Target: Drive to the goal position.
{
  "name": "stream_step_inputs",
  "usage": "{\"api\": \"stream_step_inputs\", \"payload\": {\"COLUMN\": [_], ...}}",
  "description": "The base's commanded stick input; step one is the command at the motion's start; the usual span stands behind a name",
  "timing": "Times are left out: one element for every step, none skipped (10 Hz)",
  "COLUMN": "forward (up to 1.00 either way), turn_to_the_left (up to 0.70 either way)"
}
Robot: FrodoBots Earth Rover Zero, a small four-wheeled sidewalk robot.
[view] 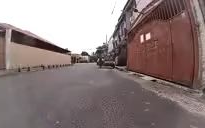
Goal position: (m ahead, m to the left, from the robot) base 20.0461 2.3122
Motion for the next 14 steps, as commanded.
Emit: {"api": "stream_step_inputs", "payload": {"forward": [0.70,0.70,0.70,0.70,0.70,0.70,0.70,0.70,0.70,0.70,0.70,0.70,0.70,0.70], "turn_to_the_left": [0.00,0.00,0.00,0.00,0.00,0.00,0.00,0.00,0.00,0.00,0.00,0.00,0.00,0.00]}}
